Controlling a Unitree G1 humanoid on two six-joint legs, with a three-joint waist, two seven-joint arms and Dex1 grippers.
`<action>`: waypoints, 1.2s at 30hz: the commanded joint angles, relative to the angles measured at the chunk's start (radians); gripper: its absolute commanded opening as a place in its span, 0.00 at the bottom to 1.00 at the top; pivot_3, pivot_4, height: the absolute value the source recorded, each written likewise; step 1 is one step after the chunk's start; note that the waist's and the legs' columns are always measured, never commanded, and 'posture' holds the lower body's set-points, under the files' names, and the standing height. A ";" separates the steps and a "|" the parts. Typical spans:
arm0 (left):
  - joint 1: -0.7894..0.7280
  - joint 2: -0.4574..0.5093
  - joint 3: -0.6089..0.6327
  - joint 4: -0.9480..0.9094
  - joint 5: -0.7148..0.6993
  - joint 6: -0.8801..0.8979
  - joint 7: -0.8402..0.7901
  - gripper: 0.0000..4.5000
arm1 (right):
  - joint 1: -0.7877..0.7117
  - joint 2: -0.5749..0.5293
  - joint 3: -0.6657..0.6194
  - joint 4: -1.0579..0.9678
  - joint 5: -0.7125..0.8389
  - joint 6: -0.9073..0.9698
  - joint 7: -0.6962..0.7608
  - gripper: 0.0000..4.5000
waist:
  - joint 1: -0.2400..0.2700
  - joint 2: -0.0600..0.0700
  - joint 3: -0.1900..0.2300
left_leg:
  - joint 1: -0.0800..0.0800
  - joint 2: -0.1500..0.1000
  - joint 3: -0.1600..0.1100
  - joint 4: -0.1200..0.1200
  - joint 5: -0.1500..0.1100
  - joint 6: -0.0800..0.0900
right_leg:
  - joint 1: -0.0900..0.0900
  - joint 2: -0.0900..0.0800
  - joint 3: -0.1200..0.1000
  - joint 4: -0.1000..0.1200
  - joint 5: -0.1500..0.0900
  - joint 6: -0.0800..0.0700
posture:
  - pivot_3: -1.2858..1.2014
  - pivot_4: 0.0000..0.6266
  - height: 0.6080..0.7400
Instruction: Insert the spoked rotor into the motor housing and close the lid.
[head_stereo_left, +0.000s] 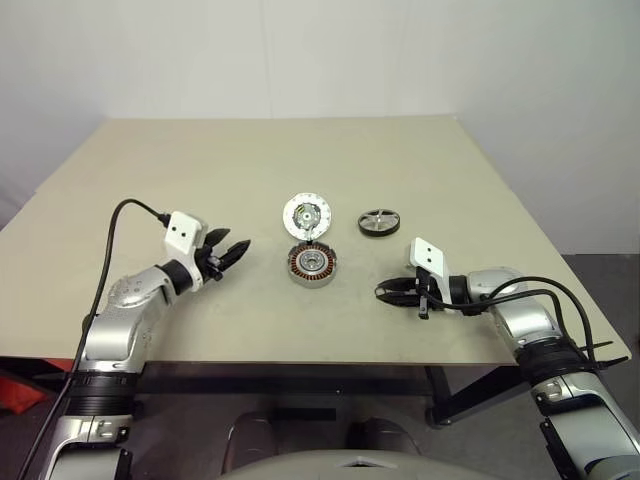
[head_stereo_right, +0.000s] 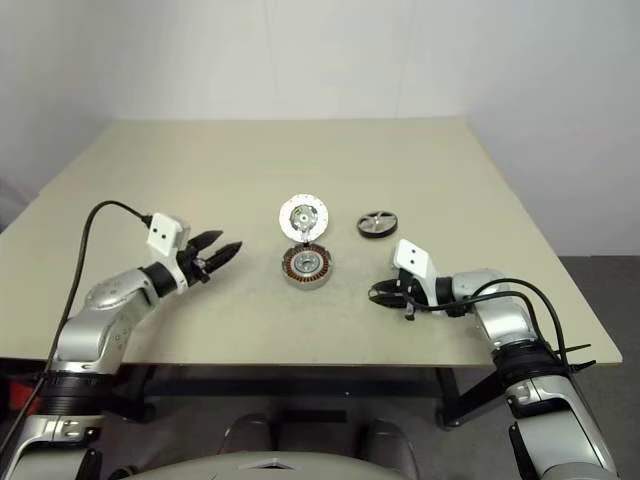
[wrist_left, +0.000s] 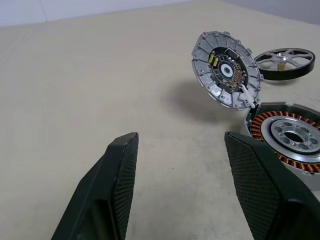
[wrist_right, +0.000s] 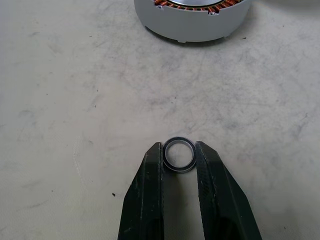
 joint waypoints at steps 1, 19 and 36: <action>-0.021 0.011 0.019 -0.011 0.004 -0.020 -0.001 0.64 | -0.029 -0.001 0.002 0.018 -0.016 -0.006 -0.010 0.13 | 0.000 0.000 0.000 | 0.000 0.000 0.000 0.000 0.000 0.000 | 0.000 0.000 0.000 0.000 0.000 0.000 | 0.52 0.00 1.00; -0.038 -0.003 0.008 -0.001 0.014 -0.022 0.000 0.64 | -0.237 0.170 -0.058 -0.124 0.132 0.200 -0.086 0.13 | 0.000 0.000 0.000 | -0.005 0.001 0.000 -0.003 0.000 0.000 | -0.007 0.000 0.000 0.001 0.003 -0.006 | 0.52 0.00 1.00; -0.012 0.005 0.028 -0.024 0.014 -0.023 0.008 0.64 | -0.278 0.334 0.075 0.055 -0.009 0.106 -0.161 0.13 | -0.001 0.000 0.000 | -0.006 0.001 0.000 -0.003 0.000 0.000 | -0.007 0.000 0.001 0.001 0.003 -0.006 | 0.52 0.00 1.00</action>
